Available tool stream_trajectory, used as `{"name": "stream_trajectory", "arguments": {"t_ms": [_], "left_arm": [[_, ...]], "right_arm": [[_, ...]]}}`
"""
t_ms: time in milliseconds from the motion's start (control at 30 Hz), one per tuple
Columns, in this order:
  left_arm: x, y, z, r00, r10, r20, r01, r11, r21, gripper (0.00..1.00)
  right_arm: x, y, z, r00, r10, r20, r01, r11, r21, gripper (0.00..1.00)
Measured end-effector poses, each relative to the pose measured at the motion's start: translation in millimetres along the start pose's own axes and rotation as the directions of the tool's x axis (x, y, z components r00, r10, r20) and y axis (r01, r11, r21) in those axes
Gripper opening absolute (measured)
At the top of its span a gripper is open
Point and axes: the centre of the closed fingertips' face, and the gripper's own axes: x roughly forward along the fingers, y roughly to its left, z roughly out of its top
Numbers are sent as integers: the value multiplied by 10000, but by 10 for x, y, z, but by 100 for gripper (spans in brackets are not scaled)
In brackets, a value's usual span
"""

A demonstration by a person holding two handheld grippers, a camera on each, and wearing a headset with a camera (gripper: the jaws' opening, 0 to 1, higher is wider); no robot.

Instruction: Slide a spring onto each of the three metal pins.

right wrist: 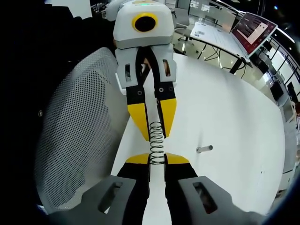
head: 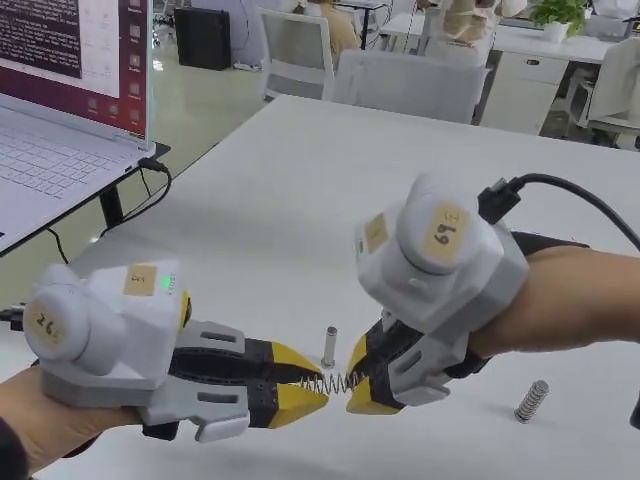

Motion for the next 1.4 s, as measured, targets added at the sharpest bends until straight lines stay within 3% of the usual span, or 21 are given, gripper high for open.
{"name": "stream_trajectory", "arguments": {"t_ms": [100,567,1400], "left_arm": [[13,-5,-41,9998,-8,-181,10,9999,113,3],[55,-43,-59,9994,-101,-331,110,9995,288,3],[99,-63,-88,9988,-277,-396,292,9989,375,3]], "right_arm": [[-45,-5,41,10000,-2,39,3,10000,-38,9],[-117,25,190,9997,144,213,-141,9998,-149,9],[-106,62,304,9991,397,-116,-399,9991,-127,8]]}}
